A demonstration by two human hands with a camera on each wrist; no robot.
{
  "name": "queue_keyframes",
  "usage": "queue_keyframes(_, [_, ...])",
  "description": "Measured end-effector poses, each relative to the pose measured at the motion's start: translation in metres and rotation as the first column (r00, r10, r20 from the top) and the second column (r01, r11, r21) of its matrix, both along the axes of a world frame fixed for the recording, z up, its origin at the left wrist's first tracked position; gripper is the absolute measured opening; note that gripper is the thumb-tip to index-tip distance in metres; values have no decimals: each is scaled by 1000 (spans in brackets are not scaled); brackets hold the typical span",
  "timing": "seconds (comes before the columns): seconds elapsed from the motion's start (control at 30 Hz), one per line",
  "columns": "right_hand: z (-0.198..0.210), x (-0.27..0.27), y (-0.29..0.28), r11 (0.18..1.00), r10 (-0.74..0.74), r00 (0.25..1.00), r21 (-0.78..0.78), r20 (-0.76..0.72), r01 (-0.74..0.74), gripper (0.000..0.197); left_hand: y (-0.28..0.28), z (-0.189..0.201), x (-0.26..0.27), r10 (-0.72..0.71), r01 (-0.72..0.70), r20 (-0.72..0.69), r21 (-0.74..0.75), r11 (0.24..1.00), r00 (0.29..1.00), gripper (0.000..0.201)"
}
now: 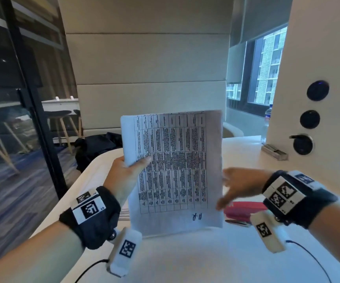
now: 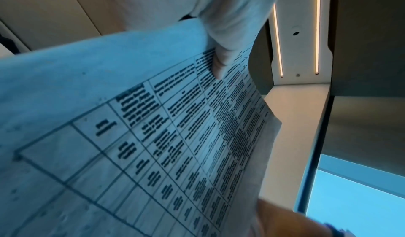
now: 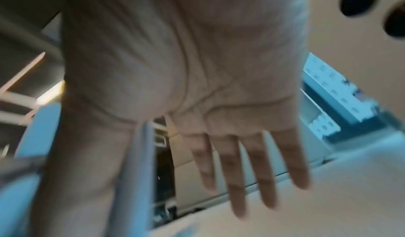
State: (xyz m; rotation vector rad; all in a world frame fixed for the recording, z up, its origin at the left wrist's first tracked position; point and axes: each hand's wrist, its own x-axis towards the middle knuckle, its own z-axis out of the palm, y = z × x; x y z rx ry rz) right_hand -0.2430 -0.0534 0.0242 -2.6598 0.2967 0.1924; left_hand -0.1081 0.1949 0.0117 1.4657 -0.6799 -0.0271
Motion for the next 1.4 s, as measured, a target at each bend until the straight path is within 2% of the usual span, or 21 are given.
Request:
queue_keyframes(0.07, [-16, -6, -16, 955, -92, 964, -297, -249, 15, 75, 1, -3, 7, 34, -34, -26, -3, 999, 999, 6])
queue_keyframes(0.1, [-24, -9, -22, 918, -111, 951, -397, -290, -14, 62, 1, -4, 9, 48, -48, -34, 3, 999, 998, 6])
queue_keyframes(0.17, [-36, -15, -32, 889, -103, 946, -455, -308, -51, 33, 0, -6, 9, 60, -59, -30, 13, 998, 998, 14])
queue_keyframes(0.2, [-40, -17, -38, 901, -101, 952, -432, -288, -35, 30, 0, -6, 8, 67, -67, -22, 24, 997, 997, 20])
queue_keyframes(0.27, [-39, -21, -48, 967, -134, 975, -239, -175, 90, 29, 0, -6, 6, 77, -77, -16, 32, 997, 997, 27])
queue_keyframes(0.3, [-37, -20, -52, 981, -192, 979, -25, -69, 191, 29, 0, -5, 3, 80, -79, -15, 37, 996, 997, 27])
queue_keyframes(0.37, [-28, -18, -53, 880, -353, 915, 400, 193, 255, 34, -2, -4, -2, 77, -77, -1, 56, 995, 997, 29])
queue_keyframes(0.4, [-19, -17, -49, 828, -444, 834, 505, 328, 242, 37, -3, -4, -4, 74, -74, 4, 60, 995, 997, 33])
queue_keyframes(0.47, [4, -12, -32, 821, -524, 594, 547, 611, 161, 33, -8, -4, -6, 59, -59, -3, 48, 997, 998, 37])
queue_keyframes(0.53, [37, -7, -6, 810, -533, 266, 575, 803, -115, 28, -13, -2, -10, 13, -11, -43, 42, 999, 999, 39])
queue_keyframes(0.57, [52, -4, 8, 812, -502, 143, 522, 853, -262, 30, -17, -1, -13, -20, 22, -64, 40, 999, 998, 39])
queue_keyframes(0.63, [73, 5, 27, 851, -402, 27, 385, 915, -356, 50, -22, 2, -21, -55, 59, -57, 65, 996, 997, 40])
queue_keyframes(0.7, [85, 14, 43, 876, -343, 14, 325, 939, -355, 62, -27, 4, -28, -68, 67, 9, 113, 991, 998, 38])
queue_keyframes(0.8, [88, 27, 68, 873, -314, 47, 308, 948, -378, 25, -34, 5, -38, -78, 66, 68, 159, 985, 995, 33])
queue_keyframes(0.87, [81, 33, 81, 823, -358, 113, 371, 927, -431, 16, -39, 7, -43, -97, 81, 86, 170, 982, 992, 36])
queue_keyframes(0.93, [76, 38, 91, 784, -419, 135, 433, 898, -445, 17, -43, 8, -47, -127, 103, 124, 183, 978, 984, 37])
queue_keyframes(1.07, [74, 46, 111, 800, -441, 77, 431, 894, -418, 23, -51, 6, -51, -191, 158, 168, 193, 968, 967, 48])
queue_keyframes(1.13, [75, 49, 115, 794, -453, 76, 441, 888, -418, 28, -52, 4, -53, -205, 174, 166, 182, 968, 965, 41])
queue_keyframes(1.2, [75, 51, 116, 781, -469, 115, 472, 876, -409, 33, -53, 3, -51, -214, 183, 157, 190, 964, 964, 45])
queue_keyframes(1.3, [81, 54, 108, 763, -445, 239, 505, 863, -404, 31, -51, 1, -47, -195, 167, 117, 214, 962, 974, 55])
queue_keyframes(1.4, [92, 53, 92, 724, -517, 221, 560, 827, -403, 26, -47, 0, -43, -192, 167, 74, 258, 951, 979, 44])
